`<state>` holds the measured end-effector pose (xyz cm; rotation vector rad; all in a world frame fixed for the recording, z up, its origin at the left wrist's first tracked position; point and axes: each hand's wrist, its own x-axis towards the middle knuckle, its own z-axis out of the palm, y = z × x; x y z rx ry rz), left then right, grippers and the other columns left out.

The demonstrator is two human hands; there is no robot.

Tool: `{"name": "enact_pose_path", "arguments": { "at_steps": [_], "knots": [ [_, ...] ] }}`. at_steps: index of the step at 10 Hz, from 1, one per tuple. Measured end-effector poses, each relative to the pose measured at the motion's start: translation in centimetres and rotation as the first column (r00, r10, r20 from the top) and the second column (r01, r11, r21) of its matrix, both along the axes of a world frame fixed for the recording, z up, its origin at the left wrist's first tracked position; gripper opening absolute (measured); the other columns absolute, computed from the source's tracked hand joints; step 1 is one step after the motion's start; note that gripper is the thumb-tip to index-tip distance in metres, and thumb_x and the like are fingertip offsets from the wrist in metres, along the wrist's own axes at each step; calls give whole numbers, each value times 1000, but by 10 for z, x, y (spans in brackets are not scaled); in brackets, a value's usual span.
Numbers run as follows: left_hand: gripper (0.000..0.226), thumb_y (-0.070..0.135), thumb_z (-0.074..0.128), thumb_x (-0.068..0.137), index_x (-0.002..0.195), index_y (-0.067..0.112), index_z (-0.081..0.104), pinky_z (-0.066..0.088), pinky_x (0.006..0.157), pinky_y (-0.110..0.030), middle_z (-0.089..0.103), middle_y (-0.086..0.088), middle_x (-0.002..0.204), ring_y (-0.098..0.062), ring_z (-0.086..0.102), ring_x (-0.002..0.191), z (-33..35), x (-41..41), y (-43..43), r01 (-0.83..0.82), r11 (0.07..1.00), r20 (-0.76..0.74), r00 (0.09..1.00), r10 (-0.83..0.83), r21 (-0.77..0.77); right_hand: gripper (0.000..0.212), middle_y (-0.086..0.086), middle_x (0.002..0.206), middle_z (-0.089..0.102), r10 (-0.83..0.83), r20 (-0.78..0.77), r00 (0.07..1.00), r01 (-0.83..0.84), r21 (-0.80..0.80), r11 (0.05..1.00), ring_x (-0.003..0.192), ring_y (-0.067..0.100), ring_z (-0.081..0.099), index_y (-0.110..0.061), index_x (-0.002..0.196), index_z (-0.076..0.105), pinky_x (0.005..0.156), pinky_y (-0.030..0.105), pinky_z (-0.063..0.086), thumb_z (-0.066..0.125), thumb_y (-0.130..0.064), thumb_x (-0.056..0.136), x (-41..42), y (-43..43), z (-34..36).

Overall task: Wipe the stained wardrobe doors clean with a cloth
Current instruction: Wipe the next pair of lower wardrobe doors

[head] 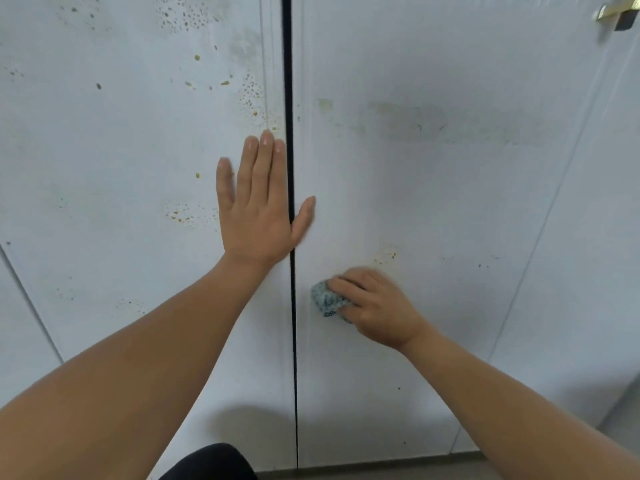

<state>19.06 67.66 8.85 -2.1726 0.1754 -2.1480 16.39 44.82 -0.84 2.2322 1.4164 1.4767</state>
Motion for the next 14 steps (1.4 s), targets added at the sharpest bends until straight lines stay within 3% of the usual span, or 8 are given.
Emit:
{"name": "enact_pose_path", "arguments": {
  "at_steps": [2, 3, 4, 5, 7, 8, 10, 14],
  "knots": [
    [76, 51, 47, 103, 159, 0, 38, 26, 123, -62, 37, -17, 165, -34, 34, 154, -1, 0, 2, -6, 1000, -2, 1000, 6, 6, 24, 16, 114, 69, -59, 26, 998, 44, 393, 918, 102, 35, 58, -2, 97, 77, 87, 45, 51, 56, -13, 101, 1, 9, 18],
    [75, 50, 46, 104, 160, 1, 36, 27, 123, -63, 35, -17, 166, -34, 33, 154, -2, 0, 3, 19, 1000, -14, 1000, -19, 7, 8, 10, 113, 70, 54, -63, 997, -54, 16, 998, 100, 34, 64, -4, 96, 70, 85, 47, 53, 66, -11, 93, 5, 5, 1],
    [74, 50, 45, 104, 160, 3, 35, 27, 123, -63, 35, -16, 166, -34, 33, 154, -3, 0, 2, 30, 1000, -20, 999, -30, -2, 9, 13, 113, 70, 45, -2, 999, -45, 68, 997, 100, 34, 60, -7, 90, 72, 82, 47, 52, 66, -11, 93, 2, -2, 28],
    [74, 49, 45, 104, 161, 3, 34, 26, 123, -62, 35, -16, 166, -34, 32, 154, -3, 0, 3, 32, 999, -23, 999, -32, -6, 26, 17, 112, 69, -56, 56, 997, 30, 388, 921, 101, 33, 53, -5, 98, 78, 84, 42, 51, 53, -12, 101, -3, 3, 36],
    [74, 50, 46, 103, 160, 3, 36, 28, 122, -62, 37, -16, 165, -34, 34, 154, -3, 2, 4, 37, 999, -3, 999, -37, 3, 12, 11, 113, 70, 39, 10, 999, -39, -49, 998, 98, 34, 64, -7, 78, 71, 82, 46, 52, 69, -9, 89, -2, -1, 16],
    [74, 49, 45, 104, 160, 3, 36, 28, 122, -62, 36, -16, 166, -34, 33, 154, -4, 2, 4, 28, 1000, -20, 999, -28, 5, 20, 17, 109, 70, -53, 31, 998, 38, 370, 928, 97, 35, 57, -6, 97, 78, 80, 42, 52, 59, -9, 98, -2, -2, 44],
    [73, 48, 49, 102, 159, 3, 39, 30, 121, -62, 39, -16, 164, -33, 35, 153, -3, 3, 5, 26, 1000, 17, 1000, -26, -1, 18, 10, 114, 70, 11, -23, 1000, -13, -88, 996, 99, 33, 63, -10, 73, 67, 81, 45, 53, 65, -7, 91, -5, -11, -12],
    [99, 67, 57, 96, 159, -5, 31, 20, 122, -68, 31, -26, 164, -42, 25, 155, -97, -7, 22, 9, 981, -113, 993, -31, -191, 49, 23, 117, 61, -225, 80, 971, 113, 677, 727, 103, 36, 48, -5, 114, 75, 92, 34, 45, 54, 14, 74, -4, -51, 78]
  ]
}}
